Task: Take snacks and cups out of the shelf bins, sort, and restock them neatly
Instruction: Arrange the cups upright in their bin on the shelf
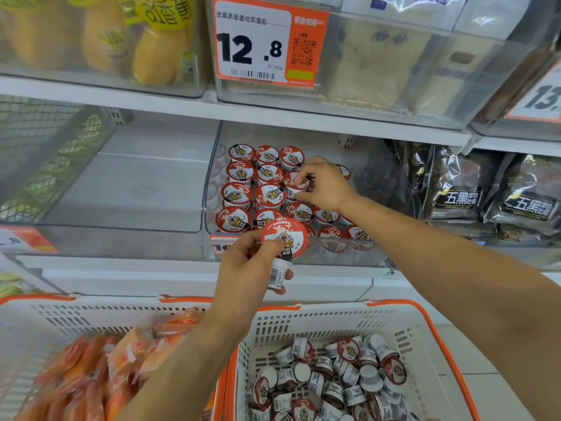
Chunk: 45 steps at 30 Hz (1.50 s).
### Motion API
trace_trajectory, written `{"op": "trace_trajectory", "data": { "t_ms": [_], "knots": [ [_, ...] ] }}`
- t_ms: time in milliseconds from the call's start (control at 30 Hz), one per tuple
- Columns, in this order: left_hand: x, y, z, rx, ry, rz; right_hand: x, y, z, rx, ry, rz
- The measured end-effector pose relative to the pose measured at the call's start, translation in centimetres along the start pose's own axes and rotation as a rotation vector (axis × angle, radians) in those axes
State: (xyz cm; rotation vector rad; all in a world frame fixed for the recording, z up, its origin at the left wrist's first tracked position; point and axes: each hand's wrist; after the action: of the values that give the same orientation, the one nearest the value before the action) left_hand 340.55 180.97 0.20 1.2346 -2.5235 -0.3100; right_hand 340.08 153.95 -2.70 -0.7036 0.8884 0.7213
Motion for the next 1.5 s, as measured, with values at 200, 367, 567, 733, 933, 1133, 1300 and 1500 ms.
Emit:
{"op": "trace_trajectory", "data": {
  "t_ms": [200,367,567,733,933,1133,1300,1500],
  "knots": [
    [-0.2,-0.5,0.0,-0.001,-0.009,-0.011,-0.9,-1.6,1.9,0.100,-0.060,0.158],
    [0.3,-0.7,-0.4,0.002,0.003,0.003,0.3,-3.9,2.1,0.076,0.228,0.353],
    [0.1,-1.0,-0.2,-0.006,-0.002,0.001,0.7,-3.3,1.4,0.050,0.287,0.357],
    [0.2,-1.0,-0.3,-0.004,-0.008,-0.002,0.5,-3.6,1.8,0.042,0.325,0.376],
    [0.1,-1.1,-0.7,0.038,-0.050,-0.011,-1.9,-0.9,3.8,0.031,0.028,0.033],
    [0.8,-2.3,-2.4,0.255,-0.210,-0.002,-7.5,7.9,5.9,0.210,-0.784,0.387],
    [3.5,-4.5,-3.0,0.271,-0.378,0.010,-7.7,7.6,4.1,0.418,-0.923,0.245],
    [3.7,-7.7,-3.3,0.209,-0.523,-0.061,-4.3,5.6,1.9,0.744,-0.895,0.199]
  ]
}}
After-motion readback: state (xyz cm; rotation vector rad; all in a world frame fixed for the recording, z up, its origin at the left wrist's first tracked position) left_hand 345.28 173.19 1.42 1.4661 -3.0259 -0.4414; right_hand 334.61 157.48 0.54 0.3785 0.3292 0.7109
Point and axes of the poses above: each hand's wrist, its own y-axis away from the middle knuckle, its own x-axis out of the palm, z = x × y, and after that the axes turned 6 degrees about -z, right-handed
